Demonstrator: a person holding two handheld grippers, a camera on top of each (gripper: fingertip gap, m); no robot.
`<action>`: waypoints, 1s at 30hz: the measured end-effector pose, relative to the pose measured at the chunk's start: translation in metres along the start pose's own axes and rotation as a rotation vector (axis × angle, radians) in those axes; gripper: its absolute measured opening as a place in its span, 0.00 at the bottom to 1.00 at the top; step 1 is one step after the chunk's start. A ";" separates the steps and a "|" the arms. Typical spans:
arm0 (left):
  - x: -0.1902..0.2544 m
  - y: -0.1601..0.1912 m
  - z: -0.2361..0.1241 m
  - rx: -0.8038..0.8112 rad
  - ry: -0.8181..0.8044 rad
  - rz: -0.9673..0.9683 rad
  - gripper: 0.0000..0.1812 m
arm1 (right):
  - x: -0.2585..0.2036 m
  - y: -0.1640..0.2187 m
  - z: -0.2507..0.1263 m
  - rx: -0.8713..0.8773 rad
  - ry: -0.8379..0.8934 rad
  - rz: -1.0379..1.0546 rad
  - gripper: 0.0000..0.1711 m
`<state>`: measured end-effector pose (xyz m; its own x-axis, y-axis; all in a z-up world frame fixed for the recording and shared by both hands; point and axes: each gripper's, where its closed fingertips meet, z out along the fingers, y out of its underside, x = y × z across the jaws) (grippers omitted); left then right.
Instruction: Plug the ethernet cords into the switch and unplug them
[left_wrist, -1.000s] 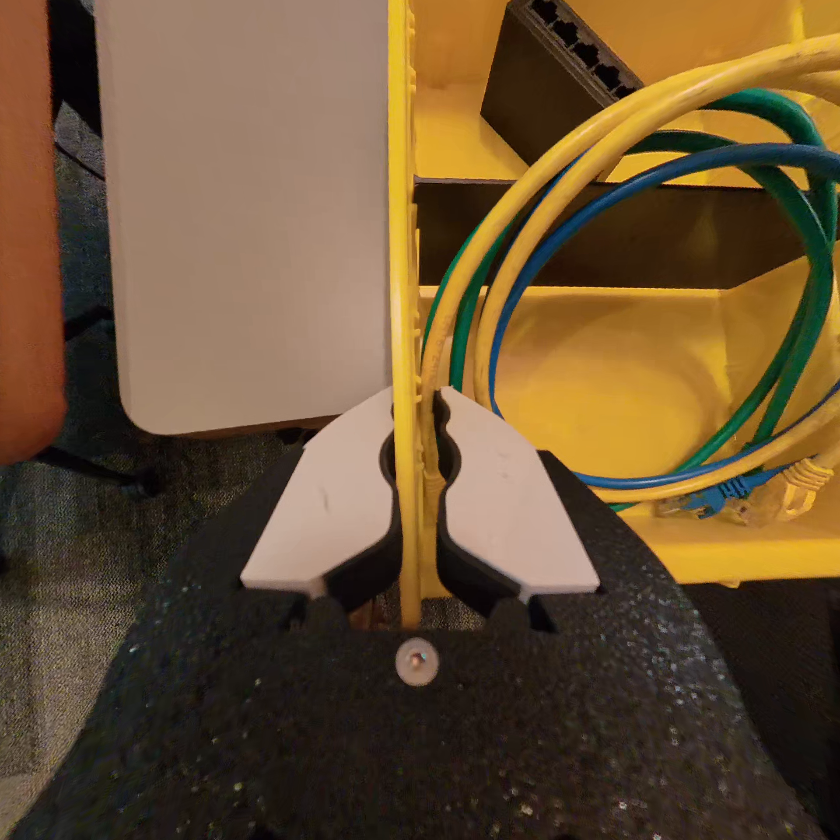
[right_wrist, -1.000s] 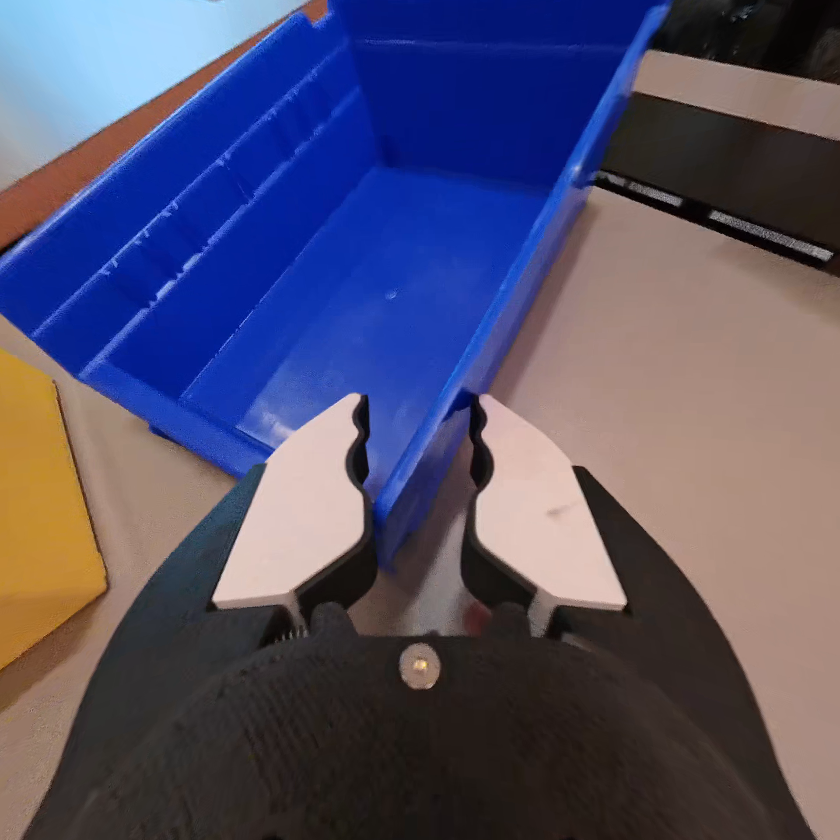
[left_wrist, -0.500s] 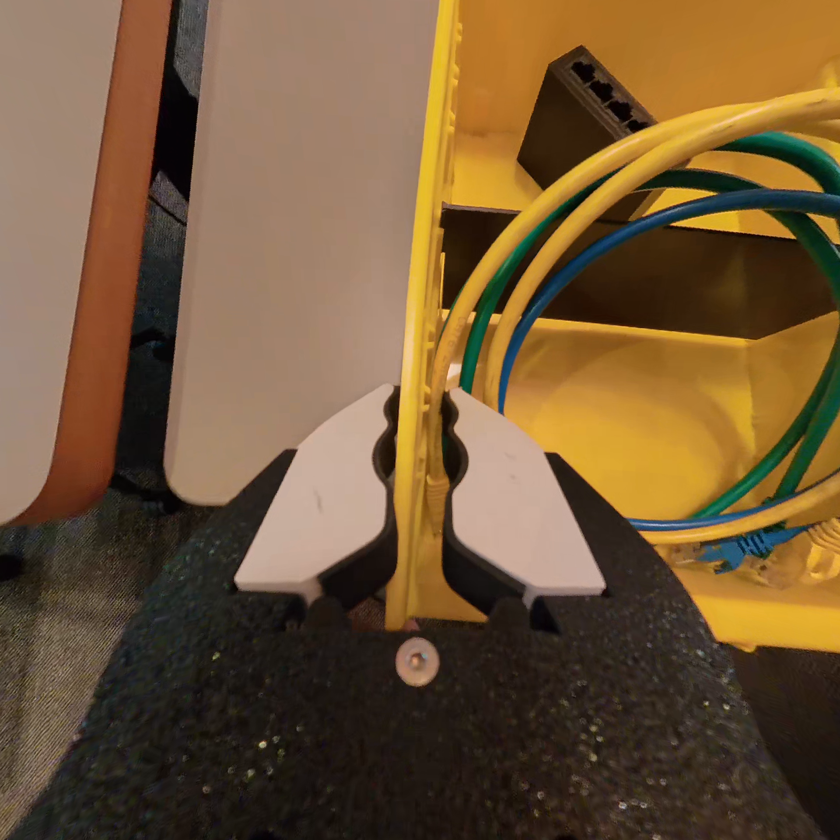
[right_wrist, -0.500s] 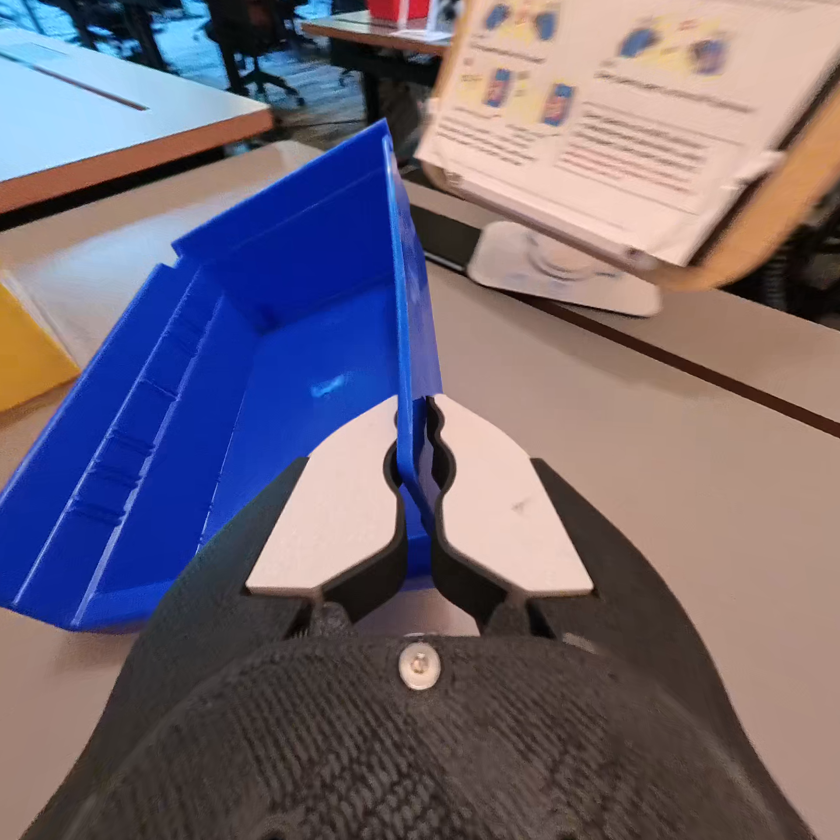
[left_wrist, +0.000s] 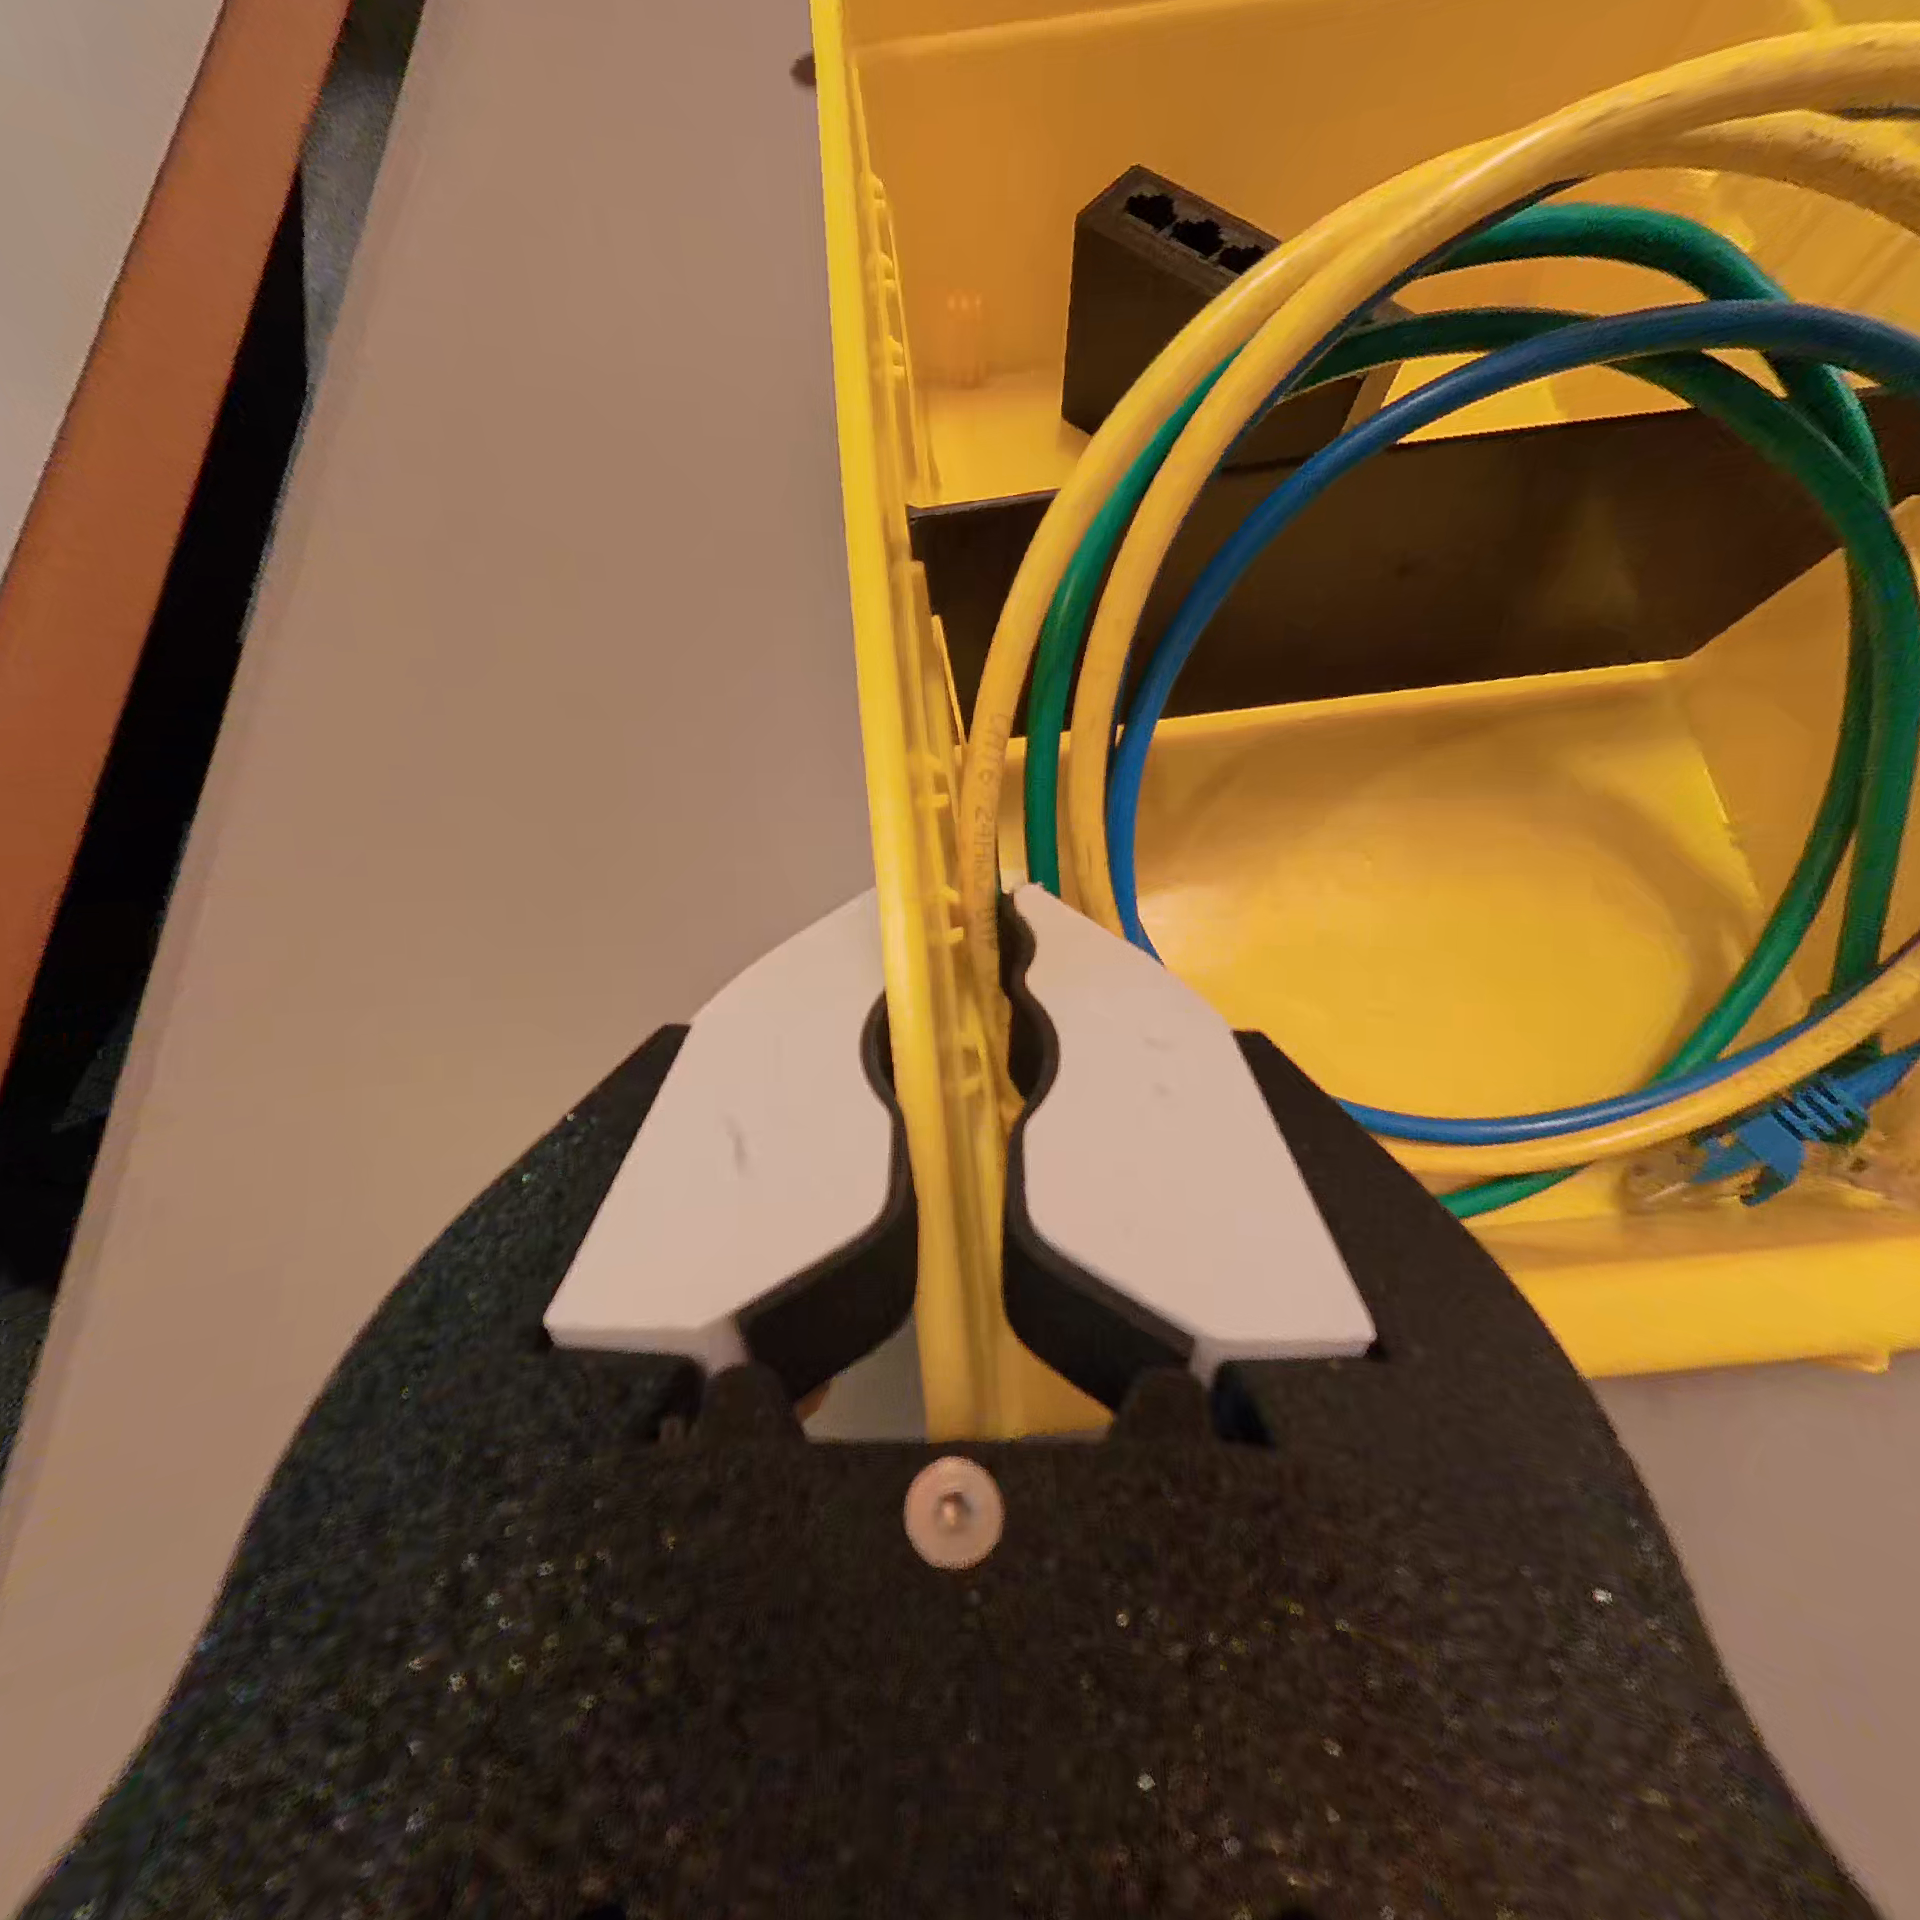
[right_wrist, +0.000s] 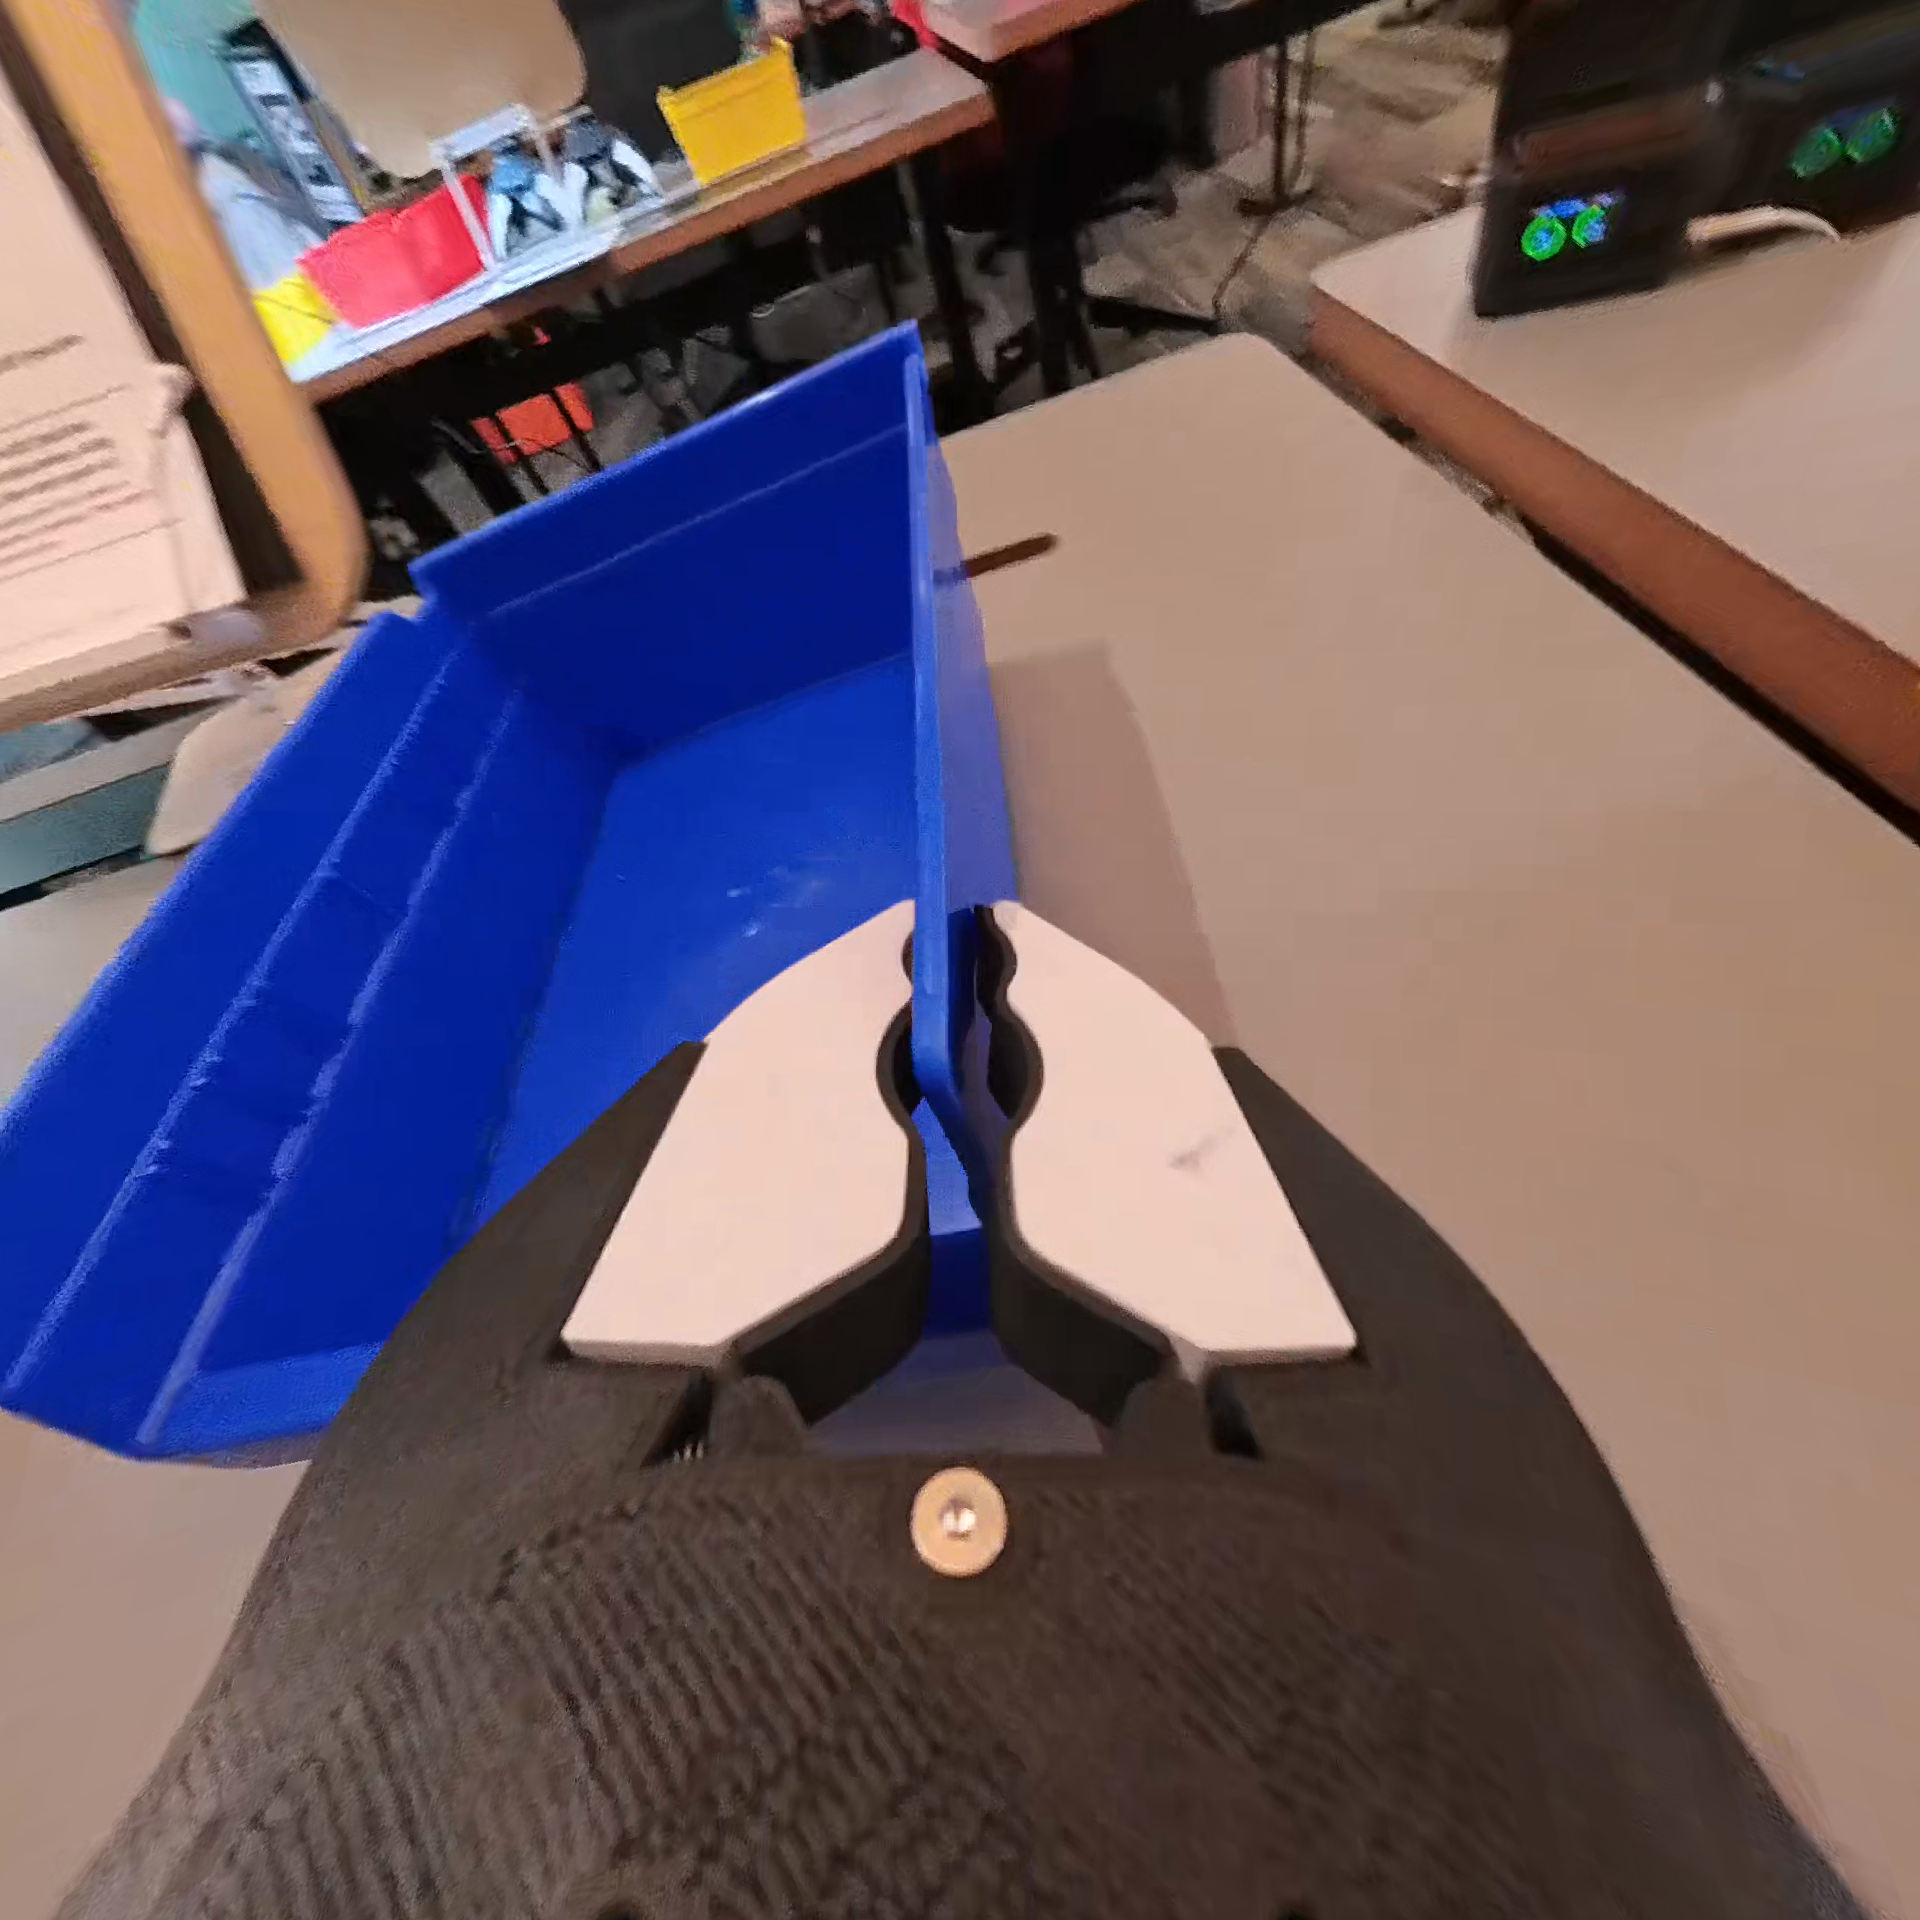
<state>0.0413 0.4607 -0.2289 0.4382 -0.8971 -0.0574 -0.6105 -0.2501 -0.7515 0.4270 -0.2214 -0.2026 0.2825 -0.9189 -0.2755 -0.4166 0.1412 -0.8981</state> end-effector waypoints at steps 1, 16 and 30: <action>0.006 -0.009 0.009 0.004 -0.001 0.000 0.07 | 0.006 0.003 0.004 -0.001 0.005 0.016 0.03; 0.034 -0.062 0.065 0.049 0.022 0.014 0.08 | -0.001 0.007 0.020 0.029 -0.130 0.091 0.25; 0.077 -0.174 0.000 0.104 0.189 0.059 0.34 | -0.058 -0.052 -0.040 0.215 -0.169 -0.224 0.48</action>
<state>0.1813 0.4351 -0.1027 0.2661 -0.9638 0.0137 -0.5554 -0.1649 -0.8150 0.3978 -0.1900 -0.1260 0.4928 -0.8644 -0.1004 -0.1414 0.0344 -0.9894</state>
